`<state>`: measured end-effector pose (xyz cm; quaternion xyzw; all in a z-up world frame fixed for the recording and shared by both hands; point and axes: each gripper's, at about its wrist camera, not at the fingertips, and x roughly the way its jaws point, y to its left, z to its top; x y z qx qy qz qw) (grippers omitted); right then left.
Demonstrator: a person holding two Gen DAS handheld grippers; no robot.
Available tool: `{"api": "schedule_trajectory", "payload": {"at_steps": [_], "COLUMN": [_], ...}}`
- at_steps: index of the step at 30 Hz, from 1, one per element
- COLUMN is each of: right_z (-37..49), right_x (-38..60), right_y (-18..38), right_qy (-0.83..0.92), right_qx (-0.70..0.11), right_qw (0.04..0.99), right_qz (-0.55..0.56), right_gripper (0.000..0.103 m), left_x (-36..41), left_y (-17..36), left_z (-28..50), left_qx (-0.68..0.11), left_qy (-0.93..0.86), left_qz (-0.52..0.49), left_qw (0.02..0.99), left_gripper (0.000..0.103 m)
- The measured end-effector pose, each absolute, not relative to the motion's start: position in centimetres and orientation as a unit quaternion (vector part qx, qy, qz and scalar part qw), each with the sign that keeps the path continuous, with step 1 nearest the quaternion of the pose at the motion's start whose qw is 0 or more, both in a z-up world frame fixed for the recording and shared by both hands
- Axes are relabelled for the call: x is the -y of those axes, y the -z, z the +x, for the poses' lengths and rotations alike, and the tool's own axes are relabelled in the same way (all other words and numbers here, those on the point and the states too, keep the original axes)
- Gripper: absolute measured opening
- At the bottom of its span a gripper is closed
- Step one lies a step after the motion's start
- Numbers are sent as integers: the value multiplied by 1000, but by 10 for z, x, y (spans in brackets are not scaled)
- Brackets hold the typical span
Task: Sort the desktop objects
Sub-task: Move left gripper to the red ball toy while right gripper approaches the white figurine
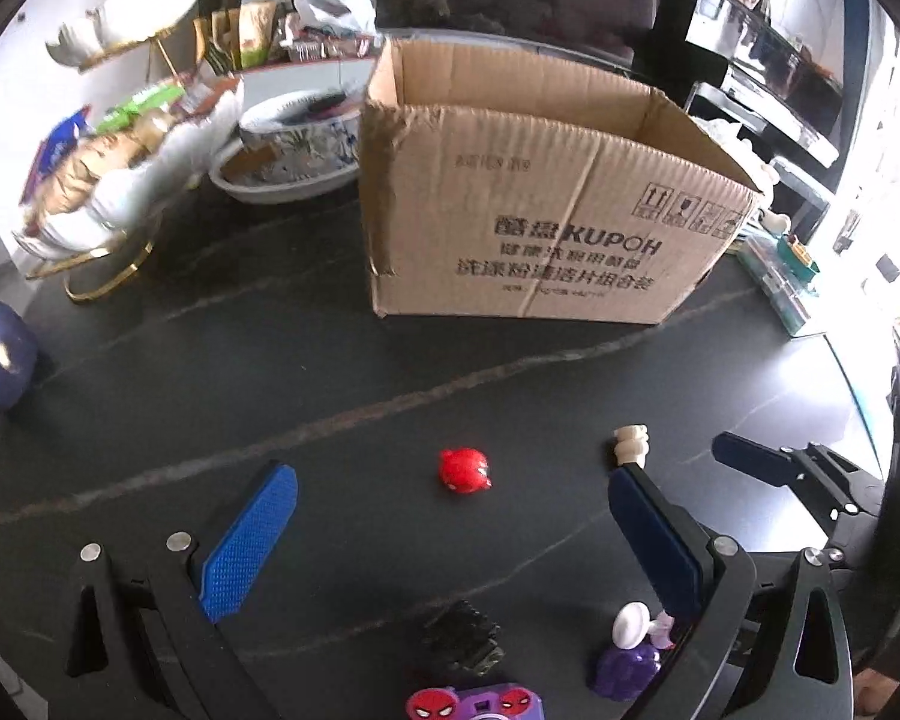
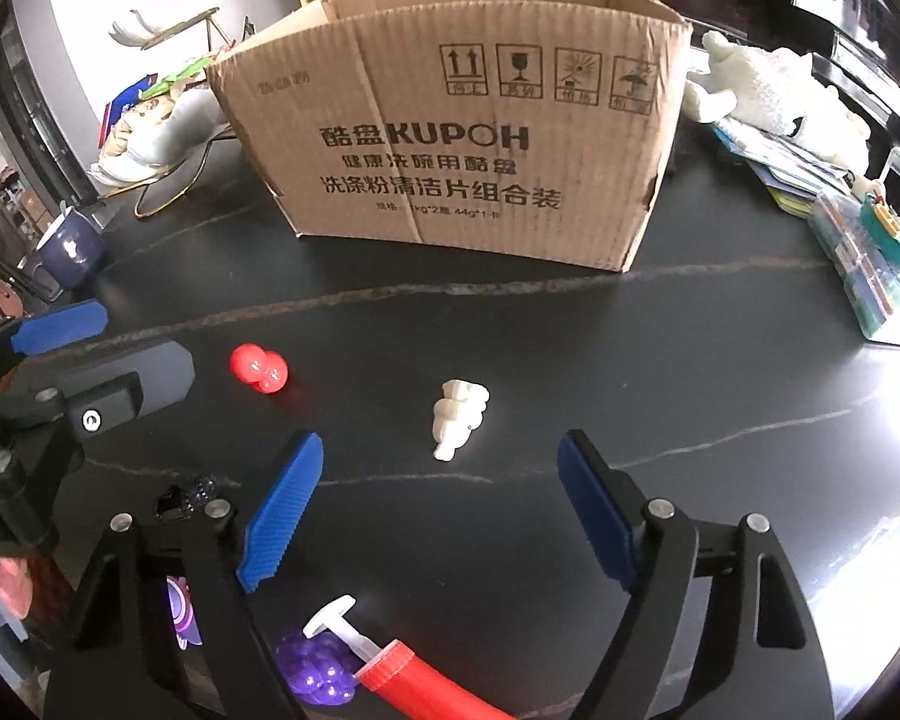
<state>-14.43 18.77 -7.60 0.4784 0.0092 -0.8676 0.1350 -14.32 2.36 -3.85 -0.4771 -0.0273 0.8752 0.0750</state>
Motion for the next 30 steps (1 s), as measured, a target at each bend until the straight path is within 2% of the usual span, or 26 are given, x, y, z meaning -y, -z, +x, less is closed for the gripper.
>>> {"api": "schedule_trajectory", "payload": {"at_steps": [2,8,19,21,23,30], "right_z": [-145,-146,-147,-148,-148,-149], "right_x": [-188,-190,-188,-188,-187,-184], "right_y": [76,77,76,76,77,83], "right_qy": [867,867,868,868,868,866], "right_qx": [-7,-5,-5,-7,-10,-20], "right_qw": [135,132,128,127,125,124], "right_qz": [479,481,481,480,480,484], "right_gripper": [77,76,75,75,74,73], "left_x": [-26,-34,-33,-35,-35,-38], "left_y": [39,43,47,49,52,64], "left_z": [-144,-144,-145,-146,-147,-154], "left_qx": [22,2,1,-2,1,3], "left_qy": [-876,-875,-873,-871,-867,-856], "left_qz": [-477,-478,-482,-484,-490,-508], "left_qw": [74,74,78,84,90,100], "left_gripper": [96,89,88,82,68,55]}}
